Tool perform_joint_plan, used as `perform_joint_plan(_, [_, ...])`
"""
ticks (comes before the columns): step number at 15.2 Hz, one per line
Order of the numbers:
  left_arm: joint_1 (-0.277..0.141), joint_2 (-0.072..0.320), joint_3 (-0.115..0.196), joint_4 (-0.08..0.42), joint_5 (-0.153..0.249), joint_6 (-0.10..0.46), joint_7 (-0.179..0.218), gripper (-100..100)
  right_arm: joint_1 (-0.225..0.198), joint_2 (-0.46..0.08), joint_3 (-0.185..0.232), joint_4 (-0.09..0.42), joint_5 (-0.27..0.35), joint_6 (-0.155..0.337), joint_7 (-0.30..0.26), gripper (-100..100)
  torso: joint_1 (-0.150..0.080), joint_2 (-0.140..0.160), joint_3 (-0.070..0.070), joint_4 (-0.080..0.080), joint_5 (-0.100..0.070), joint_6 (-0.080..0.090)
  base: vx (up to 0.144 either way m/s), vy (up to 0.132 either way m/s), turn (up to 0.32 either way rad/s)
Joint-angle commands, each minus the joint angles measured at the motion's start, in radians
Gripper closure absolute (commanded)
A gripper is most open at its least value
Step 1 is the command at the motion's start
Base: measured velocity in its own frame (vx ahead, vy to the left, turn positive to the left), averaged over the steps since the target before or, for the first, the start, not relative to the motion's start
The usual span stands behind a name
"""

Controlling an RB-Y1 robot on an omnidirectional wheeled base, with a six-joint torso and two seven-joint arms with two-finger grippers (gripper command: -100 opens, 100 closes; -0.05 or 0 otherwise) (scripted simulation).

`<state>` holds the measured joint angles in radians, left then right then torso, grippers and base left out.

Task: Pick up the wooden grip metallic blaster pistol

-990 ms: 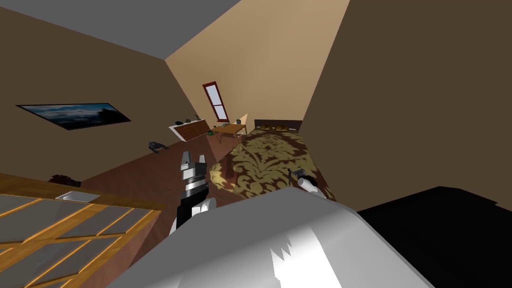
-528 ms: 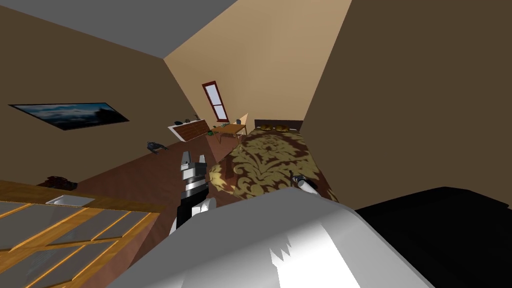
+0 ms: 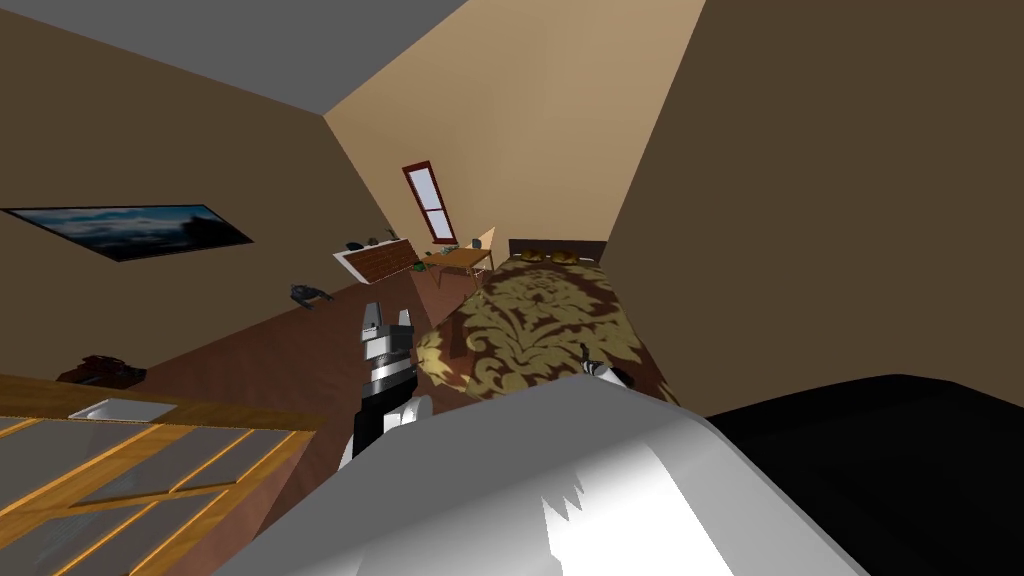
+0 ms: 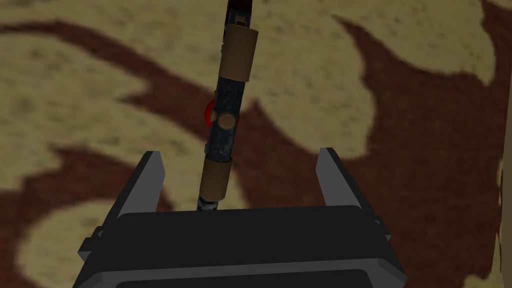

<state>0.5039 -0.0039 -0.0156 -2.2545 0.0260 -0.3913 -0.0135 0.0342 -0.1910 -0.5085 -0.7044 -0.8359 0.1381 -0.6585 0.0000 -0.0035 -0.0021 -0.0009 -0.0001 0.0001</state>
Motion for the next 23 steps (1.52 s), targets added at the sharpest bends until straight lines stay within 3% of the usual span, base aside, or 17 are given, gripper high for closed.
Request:
perform_joint_plan(1, [0.000,0.000,0.000,0.000,0.000,0.000,0.000,0,-0.006,-0.008,0.001,0.032,-0.031,0.012,-0.014,-100,0.000,0.000,0.000,0.000,0.000,0.000,0.048,-0.004,-0.009])
perform_joint_plan(3, [0.000,0.000,0.000,0.000,0.000,0.000,0.000,0,-0.020,-0.002,-0.020,0.088,-0.063,0.032,-0.037,-100,-0.001,0.000,0.000,0.000,0.000,0.000,0.043,-0.011,-0.016])
perform_joint_plan(8, [0.000,0.000,0.000,0.000,0.000,0.000,0.000,0,-0.036,0.004,-0.045,0.155,-0.102,0.055,-0.066,-100,-0.001,0.001,0.000,0.000,0.000,0.000,0.036,-0.014,-0.011])
perform_joint_plan(11, [0.000,0.000,0.000,0.000,0.000,0.000,0.000,0,-0.039,0.043,-0.034,0.148,-0.081,0.007,-0.052,-100,-0.002,0.002,0.001,0.000,0.000,0.000,0.015,-0.054,-0.015])
perform_joint_plan(16, [0.000,0.000,0.000,0.000,0.000,0.000,0.000,0,-0.040,0.070,-0.030,0.152,-0.077,-0.021,-0.045,-100,-0.007,0.002,0.001,0.001,-0.001,0.000,0.015,-0.092,-0.005])
perform_joint_plan(21, [0.000,0.000,0.000,0.000,0.000,0.000,0.000,0,-0.043,0.137,-0.019,0.161,-0.068,-0.091,-0.030,-100,-0.006,0.002,0.001,0.001,-0.001,0.000,0.019,-0.083,-0.014])
perform_joint_plan(23, [0.000,0.000,0.000,0.000,0.000,0.000,0.000,0,-0.043,0.137,-0.016,0.161,-0.074,-0.091,-0.030,-100,-0.007,0.001,0.001,0.000,-0.001,0.000,0.024,-0.082,0.001])
